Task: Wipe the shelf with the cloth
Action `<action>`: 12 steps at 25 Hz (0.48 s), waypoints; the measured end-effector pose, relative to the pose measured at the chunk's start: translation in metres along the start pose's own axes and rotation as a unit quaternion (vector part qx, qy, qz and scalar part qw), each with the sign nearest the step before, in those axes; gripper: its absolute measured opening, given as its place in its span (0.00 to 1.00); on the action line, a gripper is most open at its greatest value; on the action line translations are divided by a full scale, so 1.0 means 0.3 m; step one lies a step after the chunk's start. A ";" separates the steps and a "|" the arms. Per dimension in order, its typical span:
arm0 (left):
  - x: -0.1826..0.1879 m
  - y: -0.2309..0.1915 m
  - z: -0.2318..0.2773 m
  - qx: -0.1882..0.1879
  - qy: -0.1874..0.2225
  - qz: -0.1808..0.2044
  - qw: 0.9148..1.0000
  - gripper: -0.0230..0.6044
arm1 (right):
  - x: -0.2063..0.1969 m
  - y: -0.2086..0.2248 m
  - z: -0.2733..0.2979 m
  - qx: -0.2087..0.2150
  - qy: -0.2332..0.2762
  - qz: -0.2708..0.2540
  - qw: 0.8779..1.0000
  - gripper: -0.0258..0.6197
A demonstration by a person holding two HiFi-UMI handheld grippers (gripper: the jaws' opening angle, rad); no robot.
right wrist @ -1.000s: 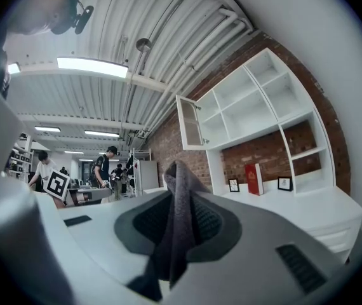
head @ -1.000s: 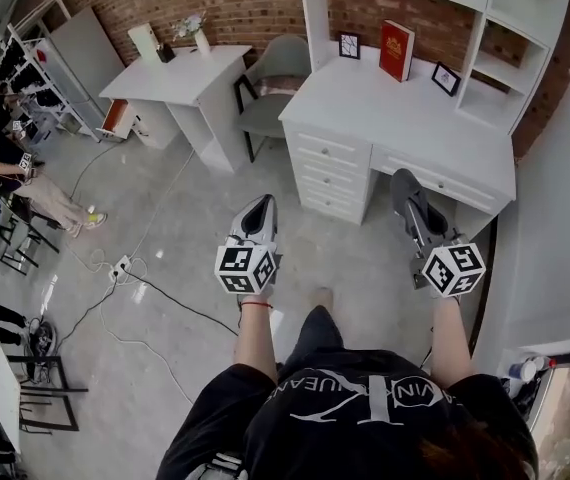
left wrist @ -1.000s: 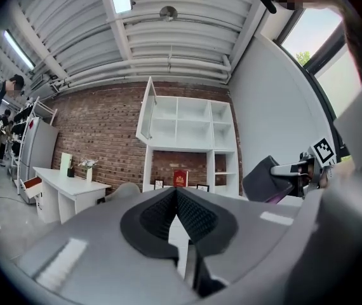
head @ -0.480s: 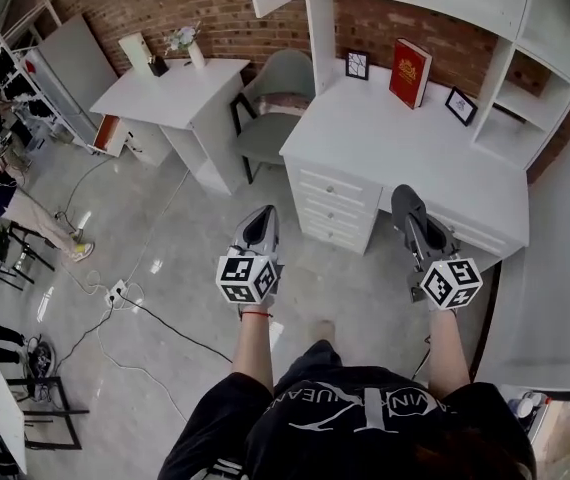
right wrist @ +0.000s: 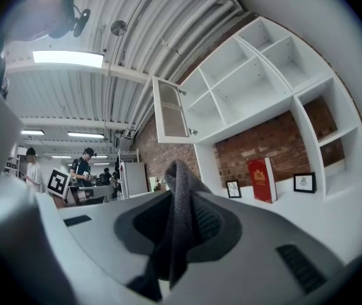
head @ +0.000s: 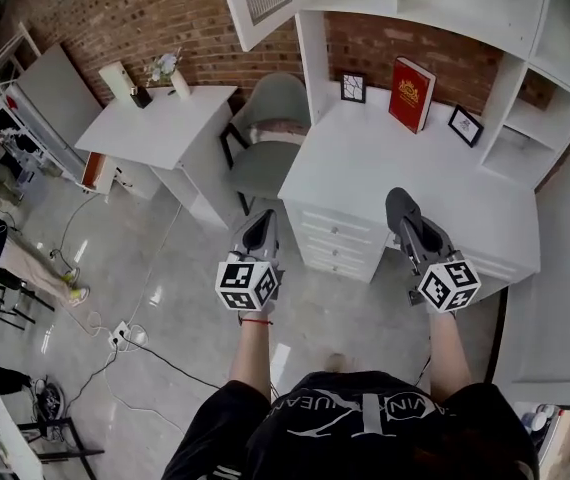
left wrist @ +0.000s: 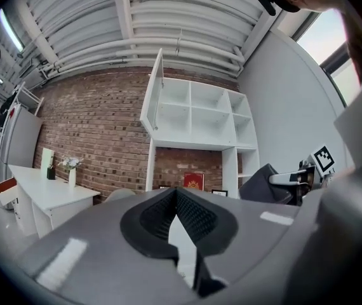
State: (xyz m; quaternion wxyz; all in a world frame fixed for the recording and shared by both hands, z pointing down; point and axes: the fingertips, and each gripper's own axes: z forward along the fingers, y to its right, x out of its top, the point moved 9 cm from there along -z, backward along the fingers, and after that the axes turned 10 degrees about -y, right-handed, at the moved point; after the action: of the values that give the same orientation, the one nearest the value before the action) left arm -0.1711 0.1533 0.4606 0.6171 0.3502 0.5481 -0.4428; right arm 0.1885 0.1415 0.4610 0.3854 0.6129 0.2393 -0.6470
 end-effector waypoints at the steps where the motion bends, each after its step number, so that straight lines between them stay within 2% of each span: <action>1: 0.008 -0.012 0.025 -0.007 0.001 -0.001 1.000 0.01 | 0.008 0.001 0.026 0.003 -0.002 -0.004 1.000 0.15; 12: 0.156 -0.065 0.390 -0.065 0.007 -0.013 0.998 0.01 | 0.163 0.143 0.287 0.001 0.019 -0.022 1.000 0.15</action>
State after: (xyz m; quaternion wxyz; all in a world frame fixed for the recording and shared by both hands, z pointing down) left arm -0.1462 0.0313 0.4335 0.6292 0.3054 0.5842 -0.4119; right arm 0.1724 0.0390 0.4316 0.3657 0.6199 0.2590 -0.6441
